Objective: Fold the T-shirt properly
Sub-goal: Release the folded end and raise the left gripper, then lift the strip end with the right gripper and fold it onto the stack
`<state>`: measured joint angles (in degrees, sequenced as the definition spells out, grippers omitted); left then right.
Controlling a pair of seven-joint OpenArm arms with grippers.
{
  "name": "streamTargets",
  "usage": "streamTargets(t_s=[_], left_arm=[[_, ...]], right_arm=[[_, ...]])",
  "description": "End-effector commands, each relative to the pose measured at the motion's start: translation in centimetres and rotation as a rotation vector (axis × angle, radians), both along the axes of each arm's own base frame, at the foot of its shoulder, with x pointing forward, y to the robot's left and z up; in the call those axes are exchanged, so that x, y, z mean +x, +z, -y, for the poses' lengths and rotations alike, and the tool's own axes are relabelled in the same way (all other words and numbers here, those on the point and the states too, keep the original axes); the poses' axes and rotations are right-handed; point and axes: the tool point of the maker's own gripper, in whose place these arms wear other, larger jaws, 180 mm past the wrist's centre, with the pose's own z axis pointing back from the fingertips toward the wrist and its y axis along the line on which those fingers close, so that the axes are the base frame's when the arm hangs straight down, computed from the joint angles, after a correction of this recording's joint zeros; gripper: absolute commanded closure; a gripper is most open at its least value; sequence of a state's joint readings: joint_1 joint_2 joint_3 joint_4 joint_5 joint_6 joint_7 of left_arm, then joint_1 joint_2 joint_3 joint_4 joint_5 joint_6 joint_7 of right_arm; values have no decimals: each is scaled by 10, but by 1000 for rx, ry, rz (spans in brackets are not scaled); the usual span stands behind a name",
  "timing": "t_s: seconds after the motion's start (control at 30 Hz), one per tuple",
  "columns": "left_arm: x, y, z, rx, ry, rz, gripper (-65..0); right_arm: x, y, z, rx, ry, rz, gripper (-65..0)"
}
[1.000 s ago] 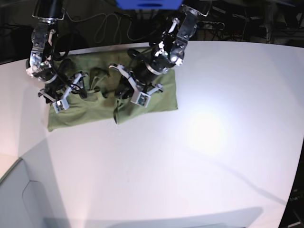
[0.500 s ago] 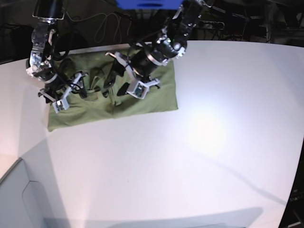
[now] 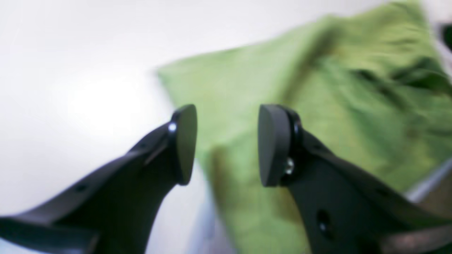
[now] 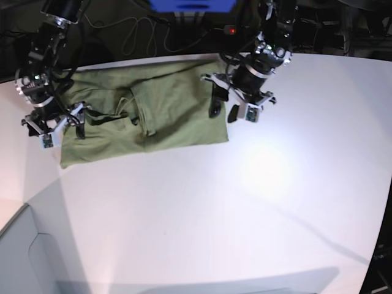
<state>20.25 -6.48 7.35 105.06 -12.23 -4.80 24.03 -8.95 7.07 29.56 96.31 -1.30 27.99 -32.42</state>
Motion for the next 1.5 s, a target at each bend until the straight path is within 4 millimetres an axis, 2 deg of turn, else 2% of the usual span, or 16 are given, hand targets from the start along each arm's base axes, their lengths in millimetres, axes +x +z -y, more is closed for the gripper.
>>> streamTargets(t_s=[0.0,0.17,0.3,0.57,0.77,0.87,1.0,1.13,1.17,1.3,1.47], left_arm=[[1,2,1,-22,7,11,-277],[-2,-21,-11,-115,72,-80,-277],[0,-27,-14,-164,100,-112,-277],[-3,-34,-13,-169,101,-134,-277],[-3,-35,-13,-169,100,-135,-277],[-3,-35,-13,-169,100,-135,-277],[-3,-35,-13,-169,100,-135,-277],[-3,-35,-13,-169,100,-135,-277],[-3,-35,-13,-167,99,-135,-277],[-3,-35,-14,-164,100,-136,-277],[-2,-44,-14,-159,104,-155,-277]], right_arm=[[7,9,-1,16,4,48,-493],[5,-18,6,62,-33,-19,-498],[-6,-39,19,92,-91,-70,-500],[-9,-44,21,97,-96,-86,-500],[-14,-51,12,113,-87,-106,-493],[-16,-56,-1,122,-55,-123,-409],[-15,-59,-14,129,-18,-132,-229],[-15,-60,-17,132,-16,-136,-25],[-15,-59,-16,130,-15,-134,0],[-12,-53,-15,120,-11,-118,0],[3,-18,-17,75,13,-20,0]])
